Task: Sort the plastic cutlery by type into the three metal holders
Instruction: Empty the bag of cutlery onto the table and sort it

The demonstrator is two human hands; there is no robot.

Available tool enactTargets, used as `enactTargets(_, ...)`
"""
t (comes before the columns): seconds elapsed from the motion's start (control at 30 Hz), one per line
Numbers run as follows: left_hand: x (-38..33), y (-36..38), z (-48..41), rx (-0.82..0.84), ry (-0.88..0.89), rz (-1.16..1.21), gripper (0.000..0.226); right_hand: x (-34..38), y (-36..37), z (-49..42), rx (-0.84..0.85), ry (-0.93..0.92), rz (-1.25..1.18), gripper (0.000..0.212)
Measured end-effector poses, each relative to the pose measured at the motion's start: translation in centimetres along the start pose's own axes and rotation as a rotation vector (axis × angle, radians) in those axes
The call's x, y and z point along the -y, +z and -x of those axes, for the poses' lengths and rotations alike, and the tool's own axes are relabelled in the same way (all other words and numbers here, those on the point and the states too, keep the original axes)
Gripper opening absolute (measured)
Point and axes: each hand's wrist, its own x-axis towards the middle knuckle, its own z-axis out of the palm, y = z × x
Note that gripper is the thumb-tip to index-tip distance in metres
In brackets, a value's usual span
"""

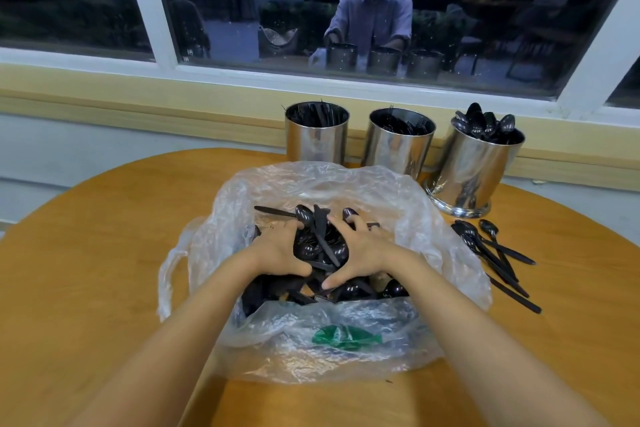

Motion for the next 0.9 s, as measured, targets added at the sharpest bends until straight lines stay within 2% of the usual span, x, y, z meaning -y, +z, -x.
enactTargets(0.1,0.2,0.0,0.4,0.014,-0.003,0.017,0.109,-0.9,0.2,0.0,-0.092,-0.048,-0.058,0.118)
enactTargets(0.23,-0.7,0.7,0.9,0.081,0.046,-0.169,0.120,-0.3,0.8,0.5,-0.096,-0.097,0.019,0.109)
enactTargets(0.37,-0.3,1.0,0.2,0.006,0.066,-0.147,0.096,0.3,1.7,1.0,-0.103,-0.110,0.059,0.115)
enactTargets(0.43,0.1,1.0,0.1,-0.042,0.058,-0.131,0.086,0.2,1.9,1.2,-0.193,-0.090,0.068,0.109)
enactTargets(0.57,0.1,1.3,0.3,-0.174,0.026,-0.256,0.069,0.0,2.2,1.4,-0.340,-0.055,0.075,0.101)
enactTargets(0.67,-0.2,2.0,0.3,-0.275,0.040,-0.326,0.060,0.0,2.2,1.2,-0.318,-0.064,0.153,0.100)
enactTargets(0.9,0.8,1.8,0.2,-0.345,0.074,-0.207,0.052,-0.2,1.2,1.1,-0.222,-0.085,0.125,0.087)
